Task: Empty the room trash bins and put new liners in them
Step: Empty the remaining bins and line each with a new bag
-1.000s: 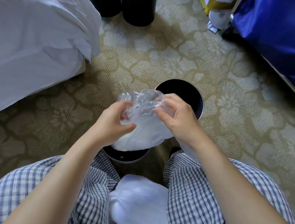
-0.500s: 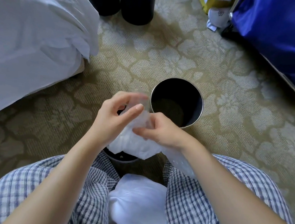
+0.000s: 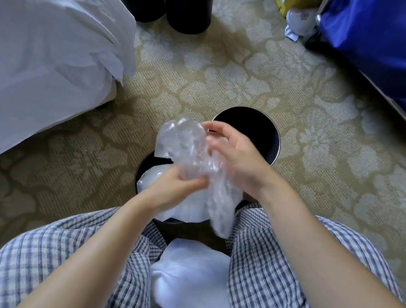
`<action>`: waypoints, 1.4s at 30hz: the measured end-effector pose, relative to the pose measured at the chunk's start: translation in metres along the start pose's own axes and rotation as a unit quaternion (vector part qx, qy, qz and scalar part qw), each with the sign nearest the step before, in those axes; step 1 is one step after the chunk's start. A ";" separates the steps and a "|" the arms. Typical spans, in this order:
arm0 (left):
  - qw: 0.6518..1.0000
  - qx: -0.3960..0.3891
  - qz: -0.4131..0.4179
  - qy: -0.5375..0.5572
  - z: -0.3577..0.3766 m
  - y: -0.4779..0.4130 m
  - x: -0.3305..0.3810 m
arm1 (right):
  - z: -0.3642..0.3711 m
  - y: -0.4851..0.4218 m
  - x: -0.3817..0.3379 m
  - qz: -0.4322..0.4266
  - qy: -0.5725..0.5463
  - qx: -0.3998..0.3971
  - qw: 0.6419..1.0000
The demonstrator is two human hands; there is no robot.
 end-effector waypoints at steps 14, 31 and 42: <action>0.978 0.079 -0.003 0.196 -0.006 -0.011 0.001 | 0.024 0.007 0.014 -0.100 0.266 -0.010 0.959; 0.995 -0.031 -0.097 -0.023 -0.008 -0.007 -0.006 | 0.001 -0.002 -0.002 0.014 -0.128 0.068 0.989; 0.972 0.121 -0.072 0.187 -0.015 -0.015 0.004 | 0.017 0.006 0.033 0.118 0.040 -0.121 0.985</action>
Point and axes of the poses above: each hand's wrist, its own y-axis away from the middle knuckle, its own z-axis out of the palm, x = y × z, the point moved 3 cm from there along -y, towards the middle knuckle, and after that the axes turned 3 degrees about -z, right-handed, at the moved point
